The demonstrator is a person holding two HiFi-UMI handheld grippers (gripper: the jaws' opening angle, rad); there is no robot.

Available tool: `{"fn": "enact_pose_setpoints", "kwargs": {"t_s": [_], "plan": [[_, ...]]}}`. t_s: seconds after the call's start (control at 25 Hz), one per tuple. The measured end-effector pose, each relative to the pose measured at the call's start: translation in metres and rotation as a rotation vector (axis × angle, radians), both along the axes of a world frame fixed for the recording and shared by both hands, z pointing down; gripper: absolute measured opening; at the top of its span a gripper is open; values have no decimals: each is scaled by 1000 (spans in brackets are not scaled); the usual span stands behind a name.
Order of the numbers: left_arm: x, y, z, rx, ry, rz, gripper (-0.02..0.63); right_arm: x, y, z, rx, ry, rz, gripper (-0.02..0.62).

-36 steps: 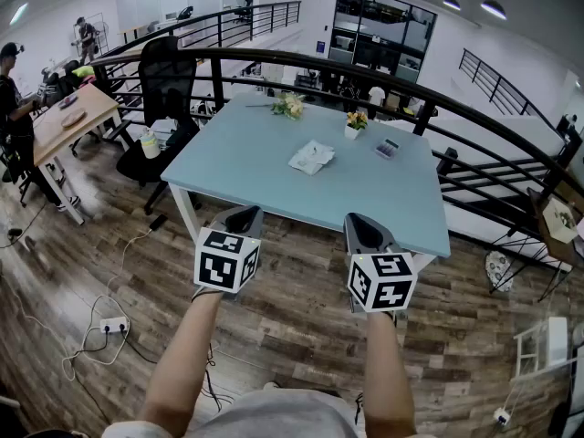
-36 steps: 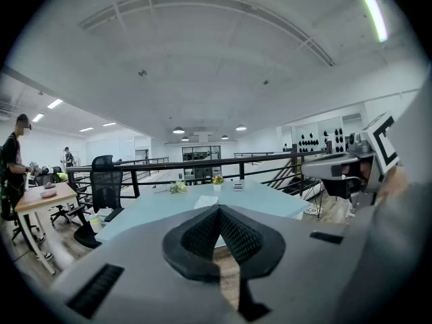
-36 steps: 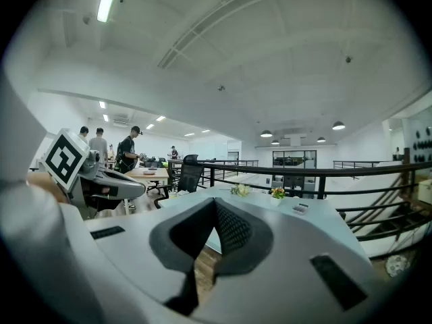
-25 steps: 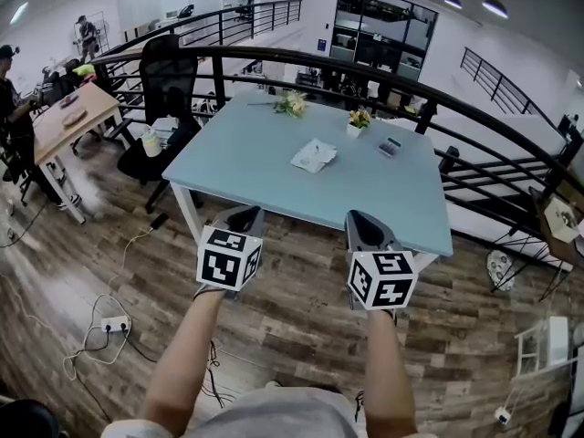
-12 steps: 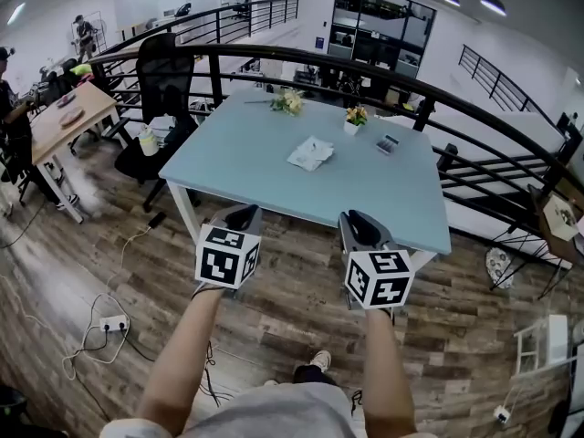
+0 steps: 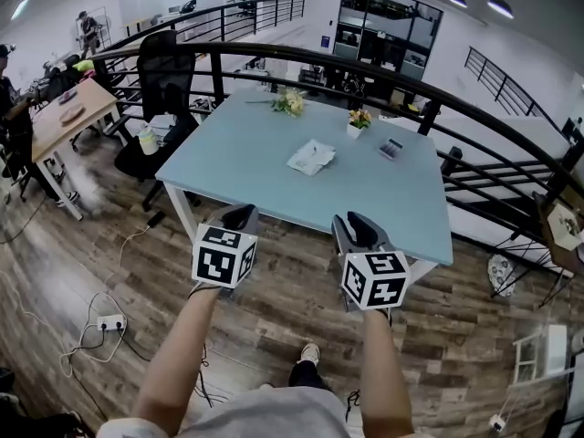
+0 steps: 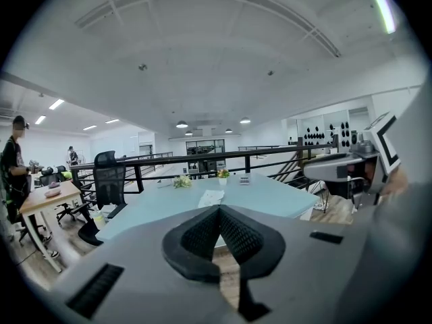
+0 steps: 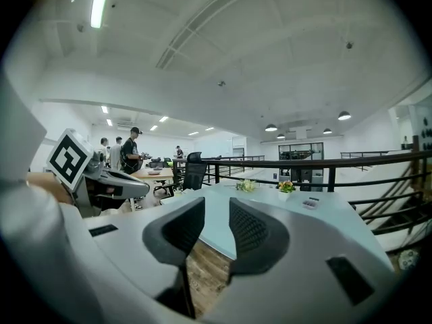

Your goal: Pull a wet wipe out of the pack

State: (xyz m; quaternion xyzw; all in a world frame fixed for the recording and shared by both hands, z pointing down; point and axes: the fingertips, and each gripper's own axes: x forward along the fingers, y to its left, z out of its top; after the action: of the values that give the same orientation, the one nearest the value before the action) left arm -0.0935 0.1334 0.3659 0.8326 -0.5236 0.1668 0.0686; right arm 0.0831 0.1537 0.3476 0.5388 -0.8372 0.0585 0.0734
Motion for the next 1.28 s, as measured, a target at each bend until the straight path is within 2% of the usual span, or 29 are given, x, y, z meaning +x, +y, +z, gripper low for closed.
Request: {"fn": "enact_pose_setpoints", "kwargs": {"t_s": [0.56, 0.8, 1.28], "plan": [[18, -58, -7, 2, -37, -40, -8, 25, -63, 0, -20, -4, -40, 156], [20, -79, -6, 3, -15, -84, -6, 38, -87, 7, -43, -7, -73, 210], [46, -117, -5, 18, -19, -108, -6, 60, -143, 13, -61, -12, -140, 259]]}}
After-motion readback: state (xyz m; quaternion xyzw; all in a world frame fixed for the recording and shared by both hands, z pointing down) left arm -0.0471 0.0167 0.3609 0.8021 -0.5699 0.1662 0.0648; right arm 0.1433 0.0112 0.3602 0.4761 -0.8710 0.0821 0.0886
